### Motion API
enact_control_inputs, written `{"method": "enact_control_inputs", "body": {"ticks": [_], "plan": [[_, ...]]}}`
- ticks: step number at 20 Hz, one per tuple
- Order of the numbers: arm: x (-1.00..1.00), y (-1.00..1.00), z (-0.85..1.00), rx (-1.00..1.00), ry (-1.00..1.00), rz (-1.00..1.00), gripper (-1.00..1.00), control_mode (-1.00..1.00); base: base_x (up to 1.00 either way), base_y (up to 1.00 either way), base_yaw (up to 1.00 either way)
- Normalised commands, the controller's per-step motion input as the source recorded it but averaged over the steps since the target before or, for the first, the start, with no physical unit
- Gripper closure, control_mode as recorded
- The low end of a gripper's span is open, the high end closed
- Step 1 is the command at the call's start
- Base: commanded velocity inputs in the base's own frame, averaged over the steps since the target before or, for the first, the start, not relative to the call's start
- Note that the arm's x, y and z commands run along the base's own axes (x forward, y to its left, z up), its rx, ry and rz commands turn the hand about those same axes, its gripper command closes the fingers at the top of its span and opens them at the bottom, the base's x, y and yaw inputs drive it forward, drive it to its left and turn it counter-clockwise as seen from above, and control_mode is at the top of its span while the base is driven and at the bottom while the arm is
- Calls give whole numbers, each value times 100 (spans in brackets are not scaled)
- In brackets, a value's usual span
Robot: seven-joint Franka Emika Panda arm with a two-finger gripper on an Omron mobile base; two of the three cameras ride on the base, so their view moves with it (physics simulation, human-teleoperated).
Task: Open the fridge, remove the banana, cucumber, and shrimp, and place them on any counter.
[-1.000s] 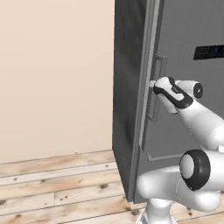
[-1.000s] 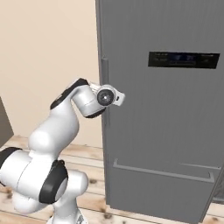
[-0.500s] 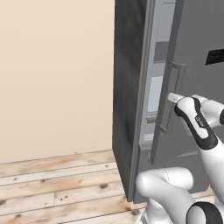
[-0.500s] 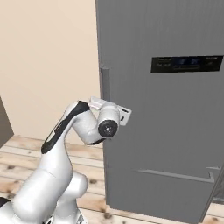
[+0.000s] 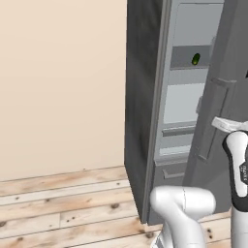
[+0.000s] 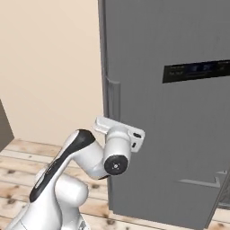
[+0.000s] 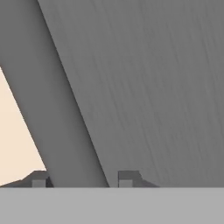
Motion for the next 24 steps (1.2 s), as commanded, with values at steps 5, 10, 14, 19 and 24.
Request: {"method": "enact_control_inputs", "body": {"ticks": [5,10,14,19,24], "plan": [[-100,-70,0,0,0,0,100,-100,0,0,0],[-93,-39,-8,0,0,0,100,-100,0,0,0],[-60,-5,-3,1,1,1,100,-100,0,0,0],[-27,6,4,1,1,9,-100,-100,0,0,0],[-69,23,37,0,-13,8,-100,-100,0,0,0]]}}
